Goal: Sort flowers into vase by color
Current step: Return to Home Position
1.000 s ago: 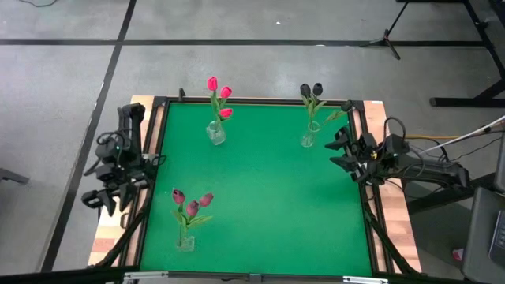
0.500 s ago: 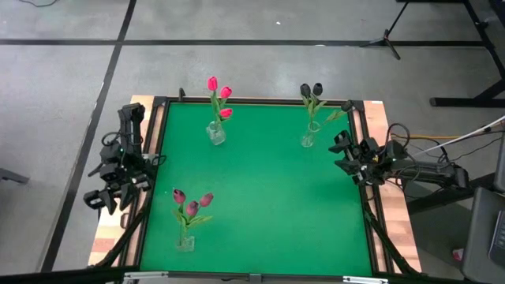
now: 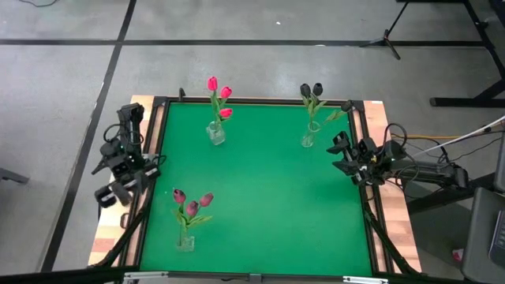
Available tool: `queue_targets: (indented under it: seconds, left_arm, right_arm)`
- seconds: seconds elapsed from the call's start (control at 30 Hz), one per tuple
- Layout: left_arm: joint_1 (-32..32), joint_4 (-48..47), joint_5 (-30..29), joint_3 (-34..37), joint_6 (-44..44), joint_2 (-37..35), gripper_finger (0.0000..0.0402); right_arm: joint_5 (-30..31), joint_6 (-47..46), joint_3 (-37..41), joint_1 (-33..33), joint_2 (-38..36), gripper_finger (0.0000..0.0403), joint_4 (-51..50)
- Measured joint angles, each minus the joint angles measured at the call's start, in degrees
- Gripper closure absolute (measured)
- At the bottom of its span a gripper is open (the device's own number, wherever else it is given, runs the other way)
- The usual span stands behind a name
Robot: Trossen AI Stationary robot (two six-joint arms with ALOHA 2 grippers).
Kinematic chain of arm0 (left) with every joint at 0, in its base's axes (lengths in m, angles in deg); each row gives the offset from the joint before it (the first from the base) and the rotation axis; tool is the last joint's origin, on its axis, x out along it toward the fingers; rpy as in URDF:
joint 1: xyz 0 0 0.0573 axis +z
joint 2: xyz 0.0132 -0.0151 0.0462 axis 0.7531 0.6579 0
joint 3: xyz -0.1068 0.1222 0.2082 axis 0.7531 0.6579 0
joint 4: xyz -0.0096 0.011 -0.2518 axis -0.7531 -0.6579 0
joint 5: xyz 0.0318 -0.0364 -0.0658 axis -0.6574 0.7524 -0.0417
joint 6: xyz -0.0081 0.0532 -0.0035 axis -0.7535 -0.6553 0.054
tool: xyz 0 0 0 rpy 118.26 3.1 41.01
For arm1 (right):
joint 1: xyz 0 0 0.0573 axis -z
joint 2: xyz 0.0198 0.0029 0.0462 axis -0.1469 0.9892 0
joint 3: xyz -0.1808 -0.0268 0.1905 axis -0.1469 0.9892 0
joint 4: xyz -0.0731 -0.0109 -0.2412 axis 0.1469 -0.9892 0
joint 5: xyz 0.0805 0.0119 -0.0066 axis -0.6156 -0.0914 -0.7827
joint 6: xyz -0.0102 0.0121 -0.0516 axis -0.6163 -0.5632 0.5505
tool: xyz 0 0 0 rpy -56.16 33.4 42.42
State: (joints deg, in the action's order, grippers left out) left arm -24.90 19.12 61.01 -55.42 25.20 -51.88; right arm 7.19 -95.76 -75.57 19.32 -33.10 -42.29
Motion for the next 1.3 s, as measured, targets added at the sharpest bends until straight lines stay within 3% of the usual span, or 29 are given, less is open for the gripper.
queue_targets:
  seconds: [0.17, 0.3, 0.8, 1.2, 1.3]
  left_arm:
    - [2.8, -0.9, -1.1, 0.0, 0.1, 0.0, 0.0276]
    - [8.3, -4.1, 3.7, 0.0, 5.1, 0.0, 0.0276]
    - [40.9, -8.0, 39.9, 0.0, 18.8, 0.0, 0.0276]
    - [68.9, -8.1, 64.9, 0.0, 30.9, 0.0, 0.0276]
    - [74.1, -8.1, 68.3, 0.0, 31.0, 0.0, 0.0276]
  right_arm:
    - [-0.5, 0.0, 0.0, 0.0, 0.0, 0.0182, 0.0]
    - [-1.5, 0.0, 0.0, 0.0, 0.0, 0.0182, 0.0]
    - [-1.5, -0.7, 0.0, 0.0, 0.0, 0.0182, 0.7]
    - [-1.5, -1.5, 0.0, 0.0, 0.0, 0.0182, 0.4]
    - [-1.6, -1.0, 0.0, 0.0, 0.0, 0.0182, -0.5]
